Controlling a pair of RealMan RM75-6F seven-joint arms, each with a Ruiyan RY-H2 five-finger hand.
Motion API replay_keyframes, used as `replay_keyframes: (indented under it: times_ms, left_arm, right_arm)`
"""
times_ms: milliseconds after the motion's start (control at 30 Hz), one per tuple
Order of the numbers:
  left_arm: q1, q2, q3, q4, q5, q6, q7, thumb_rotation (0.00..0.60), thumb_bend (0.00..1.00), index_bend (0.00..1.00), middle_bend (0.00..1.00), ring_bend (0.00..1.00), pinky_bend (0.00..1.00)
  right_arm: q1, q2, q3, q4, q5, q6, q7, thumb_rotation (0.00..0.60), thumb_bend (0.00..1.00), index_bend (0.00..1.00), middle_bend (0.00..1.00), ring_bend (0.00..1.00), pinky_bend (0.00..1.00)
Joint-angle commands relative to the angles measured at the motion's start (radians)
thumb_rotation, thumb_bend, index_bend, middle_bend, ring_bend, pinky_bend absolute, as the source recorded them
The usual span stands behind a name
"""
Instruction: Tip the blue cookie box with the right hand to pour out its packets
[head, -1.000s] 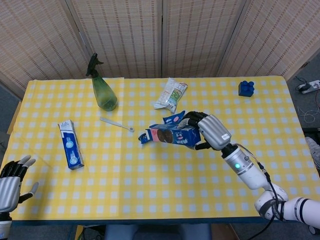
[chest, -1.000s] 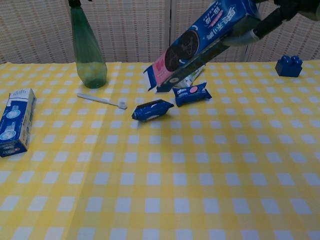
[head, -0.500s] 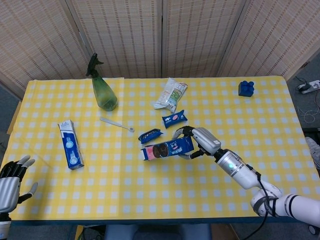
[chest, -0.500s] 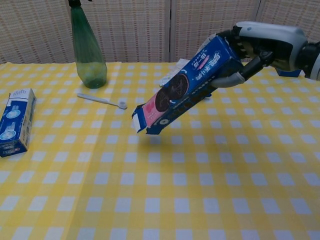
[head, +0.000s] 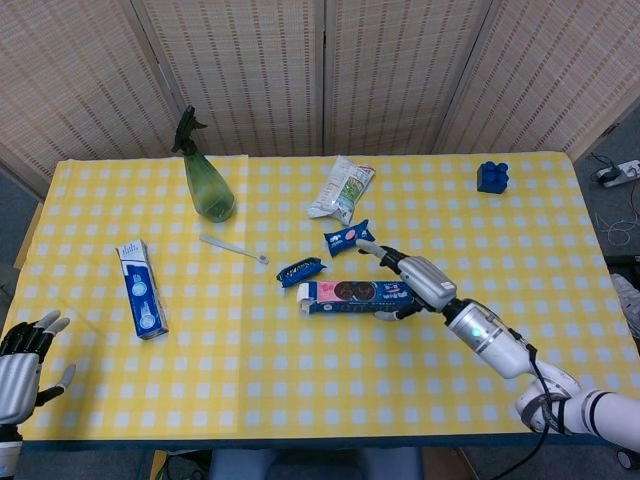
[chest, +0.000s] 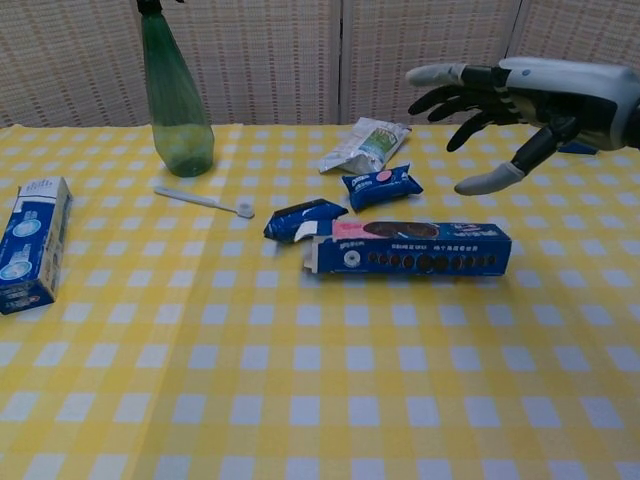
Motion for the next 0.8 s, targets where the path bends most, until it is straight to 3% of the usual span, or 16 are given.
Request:
replay_keyframes:
  times_ms: [33, 200, 400, 800]
  left_arm:
    - [0.000, -0.001, 0.000, 0.002, 0.000, 0.001, -0.002, 0.600, 0.33, 0.23, 0.16, 0.16, 0.09]
    - [-0.003, -0.003, -0.002, 0.009, -0.001, -0.004, -0.006, 0.600, 0.33, 0.24, 0.16, 0.16, 0.09]
    - [-0.010, -0.002, -0.008, 0.010, 0.006, 0.000, -0.008, 0.600, 0.33, 0.24, 0.16, 0.16, 0.09]
    - [-0.028, -0.008, -0.016, 0.005, 0.009, -0.012, -0.002, 0.600, 0.33, 0.24, 0.16, 0.16, 0.09]
  right_arm:
    - [-0.061, 0.038, -0.006, -0.046, 0.024, 0.072, -0.162, 0.600, 0.13, 0.00, 0.17, 0.09, 0.22]
    - [-0.148, 0.069, -0.030, -0.106, 0.050, 0.159, -0.390, 0.600, 0.18, 0.07, 0.25, 0.15, 0.22]
    - [-0.255, 0.100, -0.060, -0.179, 0.076, 0.263, -0.588, 0.600, 0.19, 0.11, 0.28, 0.16, 0.23]
    - [-0.450, 0.125, -0.096, -0.216, 0.113, 0.447, -0.709, 0.600, 0.19, 0.14, 0.29, 0.18, 0.25]
